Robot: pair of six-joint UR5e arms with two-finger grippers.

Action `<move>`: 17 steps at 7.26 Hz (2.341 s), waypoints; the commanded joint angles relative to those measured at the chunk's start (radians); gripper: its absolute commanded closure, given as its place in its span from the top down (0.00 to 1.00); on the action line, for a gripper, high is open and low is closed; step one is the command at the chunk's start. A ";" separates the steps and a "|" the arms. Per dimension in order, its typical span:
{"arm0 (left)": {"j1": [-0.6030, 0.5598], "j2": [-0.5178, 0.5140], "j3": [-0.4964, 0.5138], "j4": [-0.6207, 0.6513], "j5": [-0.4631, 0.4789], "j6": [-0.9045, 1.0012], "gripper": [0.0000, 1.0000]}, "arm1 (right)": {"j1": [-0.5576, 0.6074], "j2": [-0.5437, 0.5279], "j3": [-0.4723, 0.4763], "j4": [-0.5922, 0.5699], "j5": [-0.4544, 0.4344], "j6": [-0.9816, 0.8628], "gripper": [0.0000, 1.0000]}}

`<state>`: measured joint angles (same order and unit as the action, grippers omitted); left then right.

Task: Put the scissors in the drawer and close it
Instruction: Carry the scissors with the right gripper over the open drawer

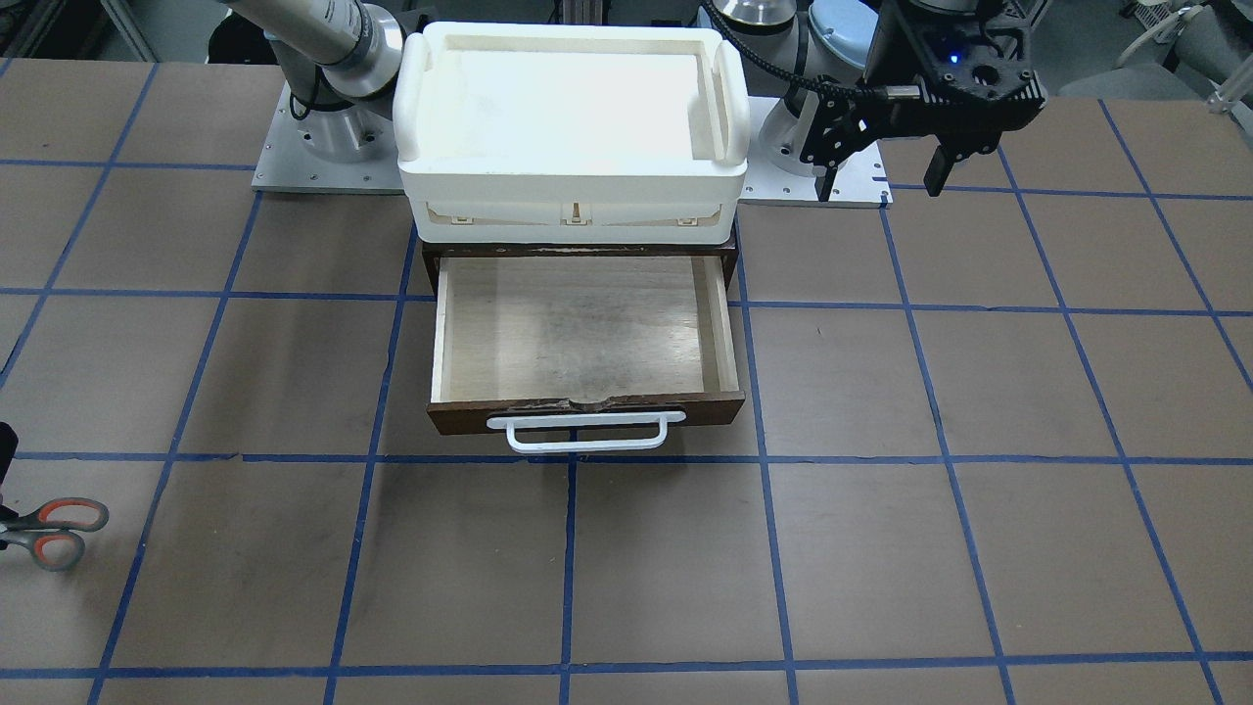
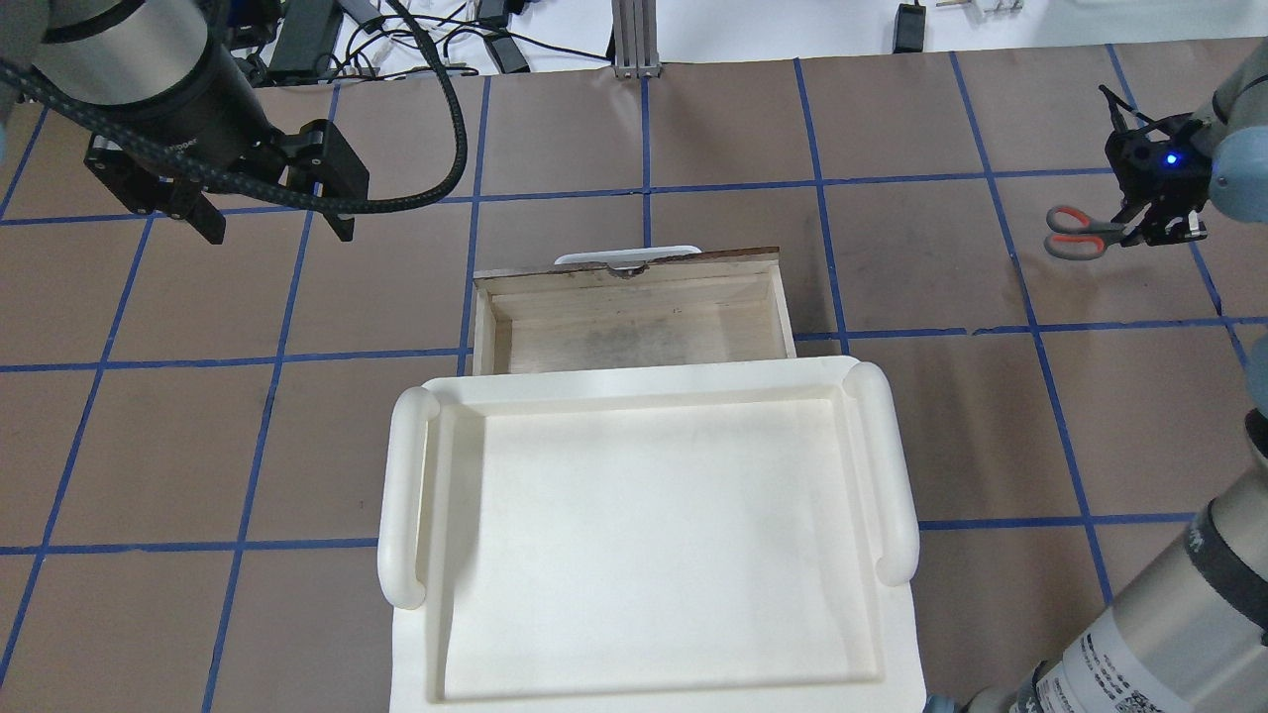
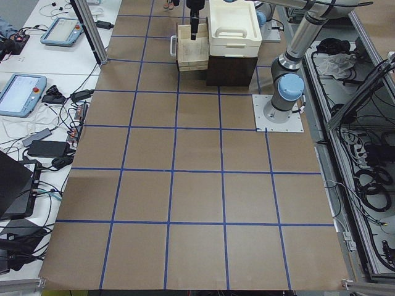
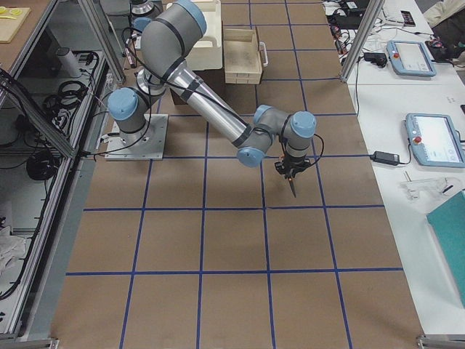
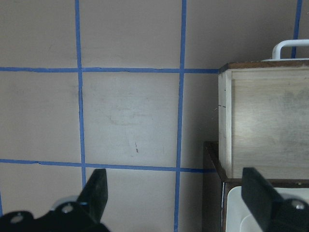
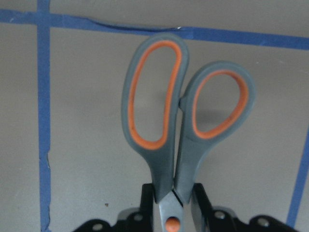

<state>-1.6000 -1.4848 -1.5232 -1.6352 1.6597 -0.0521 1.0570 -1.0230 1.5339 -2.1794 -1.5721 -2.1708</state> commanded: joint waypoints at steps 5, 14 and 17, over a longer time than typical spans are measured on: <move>0.000 0.000 0.000 0.002 0.000 0.002 1.00 | 0.328 -0.311 -0.003 0.352 0.015 0.300 0.00; 0.000 0.000 0.000 0.003 0.000 0.000 1.00 | 0.922 -0.287 0.005 0.371 0.001 0.855 0.00; 0.000 0.000 0.000 0.003 0.000 0.000 1.00 | 0.966 -0.230 0.008 0.331 -0.008 0.879 0.00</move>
<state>-1.6000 -1.4839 -1.5233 -1.6322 1.6598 -0.0521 2.0147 -1.2781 1.5410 -1.8361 -1.5794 -1.2992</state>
